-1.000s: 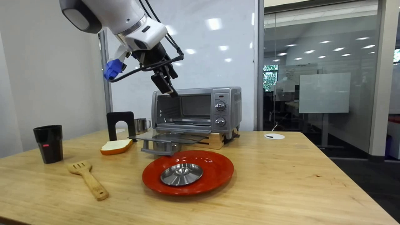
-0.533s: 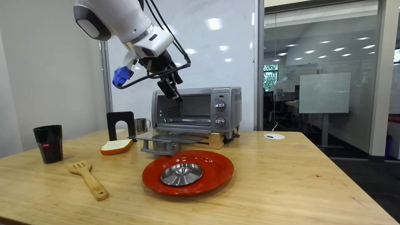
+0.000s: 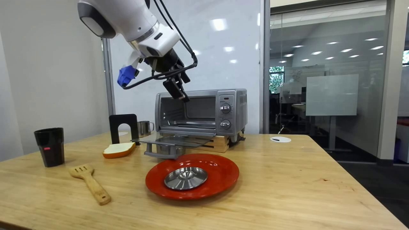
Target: Turn the top knob on the toaster oven to the left
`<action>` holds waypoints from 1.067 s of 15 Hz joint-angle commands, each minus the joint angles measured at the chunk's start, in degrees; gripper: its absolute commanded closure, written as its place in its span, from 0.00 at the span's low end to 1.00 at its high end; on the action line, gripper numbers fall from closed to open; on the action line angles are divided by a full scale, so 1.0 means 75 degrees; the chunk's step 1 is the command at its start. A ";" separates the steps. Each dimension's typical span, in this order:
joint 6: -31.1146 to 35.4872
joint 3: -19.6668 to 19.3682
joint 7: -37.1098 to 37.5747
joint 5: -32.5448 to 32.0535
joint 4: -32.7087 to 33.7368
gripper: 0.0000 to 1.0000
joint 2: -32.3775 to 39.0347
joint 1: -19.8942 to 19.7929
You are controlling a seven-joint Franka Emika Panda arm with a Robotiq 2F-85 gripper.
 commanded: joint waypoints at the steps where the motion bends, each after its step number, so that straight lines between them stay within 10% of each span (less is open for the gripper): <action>1: -0.0480 -0.0362 -0.0600 0.0901 0.0255 0.00 0.0055 -0.0294; 16: -0.2470 -0.1549 -0.3828 0.5006 0.0726 0.00 0.1226 -0.0449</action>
